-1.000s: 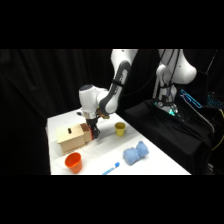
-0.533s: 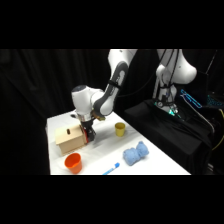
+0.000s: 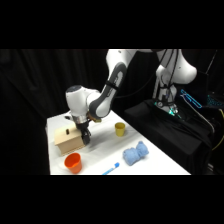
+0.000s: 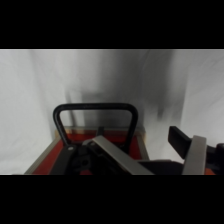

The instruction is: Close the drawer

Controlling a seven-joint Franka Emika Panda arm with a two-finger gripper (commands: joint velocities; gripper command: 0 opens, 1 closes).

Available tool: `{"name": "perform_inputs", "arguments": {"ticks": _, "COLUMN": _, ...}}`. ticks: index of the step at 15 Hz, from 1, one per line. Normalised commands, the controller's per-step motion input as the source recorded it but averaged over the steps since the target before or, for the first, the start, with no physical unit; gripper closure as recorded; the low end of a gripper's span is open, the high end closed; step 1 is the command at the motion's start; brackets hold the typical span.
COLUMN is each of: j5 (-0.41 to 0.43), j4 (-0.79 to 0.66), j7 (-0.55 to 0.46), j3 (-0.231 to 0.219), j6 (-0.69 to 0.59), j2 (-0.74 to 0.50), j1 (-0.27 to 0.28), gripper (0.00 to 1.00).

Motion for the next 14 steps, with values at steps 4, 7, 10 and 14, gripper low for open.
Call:
{"name": "perform_inputs", "arguments": {"ticks": 4, "j5": -0.071, "j4": -0.06, "j7": 0.06, "j3": -0.008, "j6": -0.28, "j2": -0.25, "j1": 0.03, "gripper": 0.0}}
{"name": "perform_inputs", "arguments": {"ticks": 7, "j5": -0.091, "j4": -0.17, "j7": 0.06, "j3": -0.024, "j6": -0.41, "j2": -0.4, "j1": 0.034, "gripper": 0.0}}
{"name": "perform_inputs", "arguments": {"ticks": 10, "j5": -0.059, "j4": -0.13, "j7": 0.0, "j3": 0.009, "j6": -0.42, "j2": -0.4, "j1": -0.011, "gripper": 0.0}}
{"name": "perform_inputs", "arguments": {"ticks": 14, "j5": -0.01, "j4": -0.1, "j7": -0.08, "j3": 0.037, "j6": -0.37, "j2": -0.39, "j1": -0.05, "gripper": 0.0}}
